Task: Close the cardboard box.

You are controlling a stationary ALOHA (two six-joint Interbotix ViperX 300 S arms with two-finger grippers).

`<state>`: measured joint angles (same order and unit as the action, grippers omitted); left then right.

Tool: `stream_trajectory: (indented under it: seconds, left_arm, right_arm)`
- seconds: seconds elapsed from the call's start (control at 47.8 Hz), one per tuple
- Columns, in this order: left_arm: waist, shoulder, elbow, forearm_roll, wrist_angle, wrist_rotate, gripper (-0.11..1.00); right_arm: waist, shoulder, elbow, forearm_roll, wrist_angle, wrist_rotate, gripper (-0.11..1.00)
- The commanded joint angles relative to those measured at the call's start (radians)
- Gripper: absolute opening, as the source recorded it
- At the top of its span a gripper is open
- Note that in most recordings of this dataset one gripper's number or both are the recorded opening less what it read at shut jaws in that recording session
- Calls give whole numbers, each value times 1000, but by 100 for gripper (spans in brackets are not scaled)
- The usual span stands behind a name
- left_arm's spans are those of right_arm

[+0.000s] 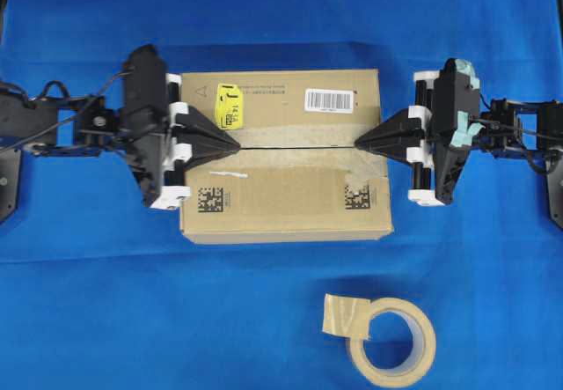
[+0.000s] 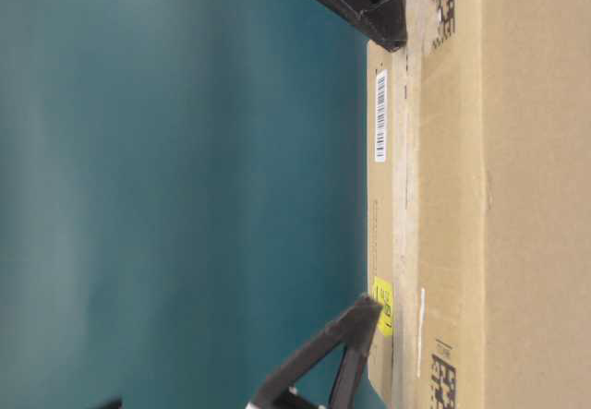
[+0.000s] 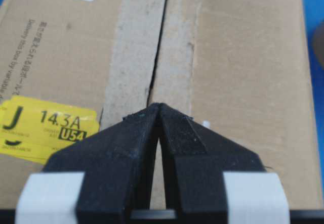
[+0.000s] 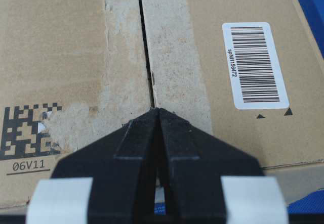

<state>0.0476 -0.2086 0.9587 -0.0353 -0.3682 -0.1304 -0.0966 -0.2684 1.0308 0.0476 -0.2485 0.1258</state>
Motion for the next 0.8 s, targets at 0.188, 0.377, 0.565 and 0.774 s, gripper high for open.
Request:
stream_trajectory:
  seconds: [0.188,0.377,0.565,0.774]
  left_arm:
    - [-2,-25,123,-2,-267,55,1]
    - [2,-3,187,-5,-367,60,1]
    - [2,34,198,-5,-408,60,1]
    - [2,78,195,-6,-430,61,1]
  right_arm:
    - [-5,-2,-6,5,-6,3,0]
    - [-5,-2,-6,5,-6,3,0]
    - [-5,0,-6,5,-6,6,0]
    - [-5,-2,-6,5,-6,12,0]
